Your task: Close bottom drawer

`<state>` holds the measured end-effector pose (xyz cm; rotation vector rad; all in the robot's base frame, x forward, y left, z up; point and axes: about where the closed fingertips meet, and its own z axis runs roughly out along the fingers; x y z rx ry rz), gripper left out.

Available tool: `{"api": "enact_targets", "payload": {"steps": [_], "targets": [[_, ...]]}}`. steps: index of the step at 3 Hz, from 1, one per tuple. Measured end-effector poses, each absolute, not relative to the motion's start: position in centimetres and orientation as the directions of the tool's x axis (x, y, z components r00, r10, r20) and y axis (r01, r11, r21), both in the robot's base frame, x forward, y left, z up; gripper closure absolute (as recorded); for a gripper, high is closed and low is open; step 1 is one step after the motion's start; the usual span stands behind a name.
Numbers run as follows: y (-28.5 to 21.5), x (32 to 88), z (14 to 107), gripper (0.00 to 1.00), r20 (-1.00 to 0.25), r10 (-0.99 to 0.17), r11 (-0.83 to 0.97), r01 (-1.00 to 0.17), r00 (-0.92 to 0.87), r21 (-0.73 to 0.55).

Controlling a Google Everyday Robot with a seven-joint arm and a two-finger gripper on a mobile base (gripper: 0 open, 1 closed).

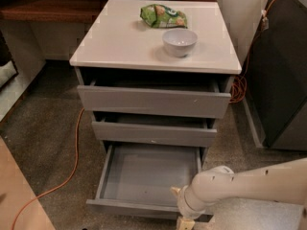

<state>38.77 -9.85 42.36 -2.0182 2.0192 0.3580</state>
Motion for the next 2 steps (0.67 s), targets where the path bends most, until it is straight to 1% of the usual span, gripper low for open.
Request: {"api": "enact_targets", "payload": {"steps": [1, 2], "targets": [[-9.4, 38.5, 38.0, 0.0, -0.377, -0.926, 0.004, -1.0, -0.01, 0.017], [-8.9, 38.9, 33.7, 0.02, -0.402, -0.915, 0.0, -0.999, -0.02, 0.05]]}}
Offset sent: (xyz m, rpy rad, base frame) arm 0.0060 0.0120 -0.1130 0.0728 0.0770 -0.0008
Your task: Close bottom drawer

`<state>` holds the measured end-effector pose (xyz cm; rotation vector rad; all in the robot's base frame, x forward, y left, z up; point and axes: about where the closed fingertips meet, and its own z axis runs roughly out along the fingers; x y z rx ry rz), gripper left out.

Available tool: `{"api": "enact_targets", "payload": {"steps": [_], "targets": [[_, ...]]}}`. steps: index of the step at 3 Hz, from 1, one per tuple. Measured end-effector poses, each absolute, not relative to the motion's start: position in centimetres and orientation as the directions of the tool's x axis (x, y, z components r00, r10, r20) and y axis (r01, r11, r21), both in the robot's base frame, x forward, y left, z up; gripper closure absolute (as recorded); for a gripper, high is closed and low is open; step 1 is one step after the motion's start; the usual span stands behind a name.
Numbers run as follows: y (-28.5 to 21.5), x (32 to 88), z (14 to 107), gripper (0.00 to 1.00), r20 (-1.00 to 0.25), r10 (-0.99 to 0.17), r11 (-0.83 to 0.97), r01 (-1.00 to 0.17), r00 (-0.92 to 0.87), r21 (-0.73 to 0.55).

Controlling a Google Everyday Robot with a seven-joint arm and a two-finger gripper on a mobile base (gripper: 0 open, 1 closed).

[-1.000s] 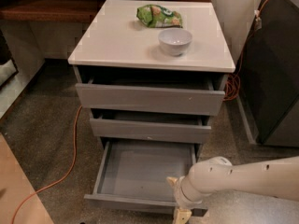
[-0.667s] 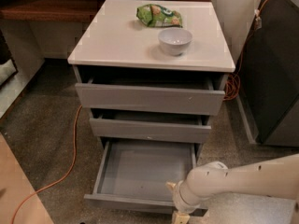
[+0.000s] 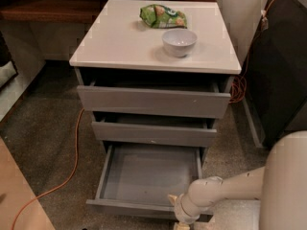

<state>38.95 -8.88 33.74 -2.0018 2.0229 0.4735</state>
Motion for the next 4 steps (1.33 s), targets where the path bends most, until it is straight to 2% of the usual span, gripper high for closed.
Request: {"api": "enact_targets", "payload": {"steps": [1, 4], "targets": [[-8.3, 39.8, 30.0, 0.34, -0.416, -0.909, 0.001, -0.997, -0.035, 0.082], [-4.4, 42.8, 21.6, 1.0, -0.428, -0.903, -0.007, -0.994, -0.042, 0.112]]}}
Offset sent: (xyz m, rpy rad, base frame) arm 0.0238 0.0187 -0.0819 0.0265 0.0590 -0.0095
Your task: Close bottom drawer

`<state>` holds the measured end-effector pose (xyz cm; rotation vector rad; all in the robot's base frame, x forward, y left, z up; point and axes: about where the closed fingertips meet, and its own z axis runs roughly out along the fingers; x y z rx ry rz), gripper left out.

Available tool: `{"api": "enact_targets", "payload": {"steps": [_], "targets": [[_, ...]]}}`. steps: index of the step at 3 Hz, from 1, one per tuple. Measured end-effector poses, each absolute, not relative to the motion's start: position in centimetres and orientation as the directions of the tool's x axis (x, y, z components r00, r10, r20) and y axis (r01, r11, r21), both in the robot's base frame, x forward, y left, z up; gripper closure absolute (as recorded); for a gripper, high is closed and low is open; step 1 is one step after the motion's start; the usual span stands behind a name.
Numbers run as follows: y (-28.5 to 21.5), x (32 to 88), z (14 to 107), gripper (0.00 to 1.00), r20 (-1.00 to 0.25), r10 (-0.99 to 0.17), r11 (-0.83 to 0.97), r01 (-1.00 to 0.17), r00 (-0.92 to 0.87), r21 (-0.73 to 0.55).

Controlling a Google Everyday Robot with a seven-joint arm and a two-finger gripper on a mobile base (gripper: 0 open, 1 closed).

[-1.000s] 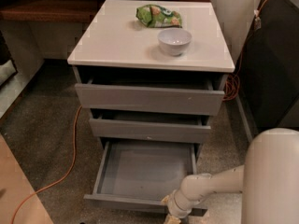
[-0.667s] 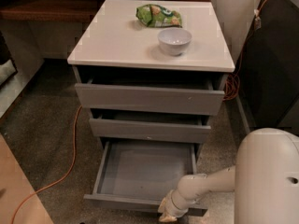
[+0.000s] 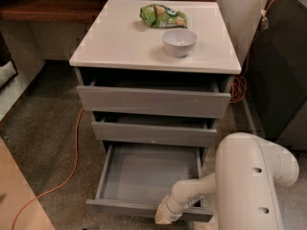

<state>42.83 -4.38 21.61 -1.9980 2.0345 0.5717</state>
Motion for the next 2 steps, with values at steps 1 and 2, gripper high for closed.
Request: {"api": "enact_targets", "payload": {"steps": [1, 2], "targets": [[-4.4, 42.8, 21.6, 1.0, -0.428, -0.903, -0.007, -0.994, -0.042, 0.112], [-5.2, 44.0, 21.7, 1.0, -0.426, -0.904, -0.017, -0.994, -0.029, 0.105]]}}
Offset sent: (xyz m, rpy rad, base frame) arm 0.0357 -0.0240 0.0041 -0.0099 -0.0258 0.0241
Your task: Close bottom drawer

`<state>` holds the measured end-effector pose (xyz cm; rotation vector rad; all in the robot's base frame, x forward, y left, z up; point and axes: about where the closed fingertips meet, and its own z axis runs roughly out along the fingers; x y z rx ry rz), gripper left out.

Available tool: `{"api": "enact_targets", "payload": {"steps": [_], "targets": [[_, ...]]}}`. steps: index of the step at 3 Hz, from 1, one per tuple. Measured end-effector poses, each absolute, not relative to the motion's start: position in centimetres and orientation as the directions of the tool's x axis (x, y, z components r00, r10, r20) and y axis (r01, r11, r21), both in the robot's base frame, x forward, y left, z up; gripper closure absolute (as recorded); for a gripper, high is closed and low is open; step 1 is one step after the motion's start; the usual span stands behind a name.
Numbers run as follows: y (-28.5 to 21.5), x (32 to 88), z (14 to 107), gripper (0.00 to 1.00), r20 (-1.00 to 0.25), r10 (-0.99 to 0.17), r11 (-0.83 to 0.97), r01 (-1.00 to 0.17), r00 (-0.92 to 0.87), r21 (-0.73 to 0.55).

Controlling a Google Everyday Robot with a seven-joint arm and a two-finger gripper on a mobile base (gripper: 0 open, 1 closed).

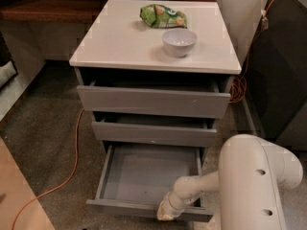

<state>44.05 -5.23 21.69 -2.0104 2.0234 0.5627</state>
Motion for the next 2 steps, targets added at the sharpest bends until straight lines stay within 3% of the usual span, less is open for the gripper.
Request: {"api": "enact_targets", "payload": {"steps": [2], "targets": [[-6.3, 48.3, 22.0, 1.0, -0.41, -0.912, -0.037, -0.996, 0.003, 0.076]]}}
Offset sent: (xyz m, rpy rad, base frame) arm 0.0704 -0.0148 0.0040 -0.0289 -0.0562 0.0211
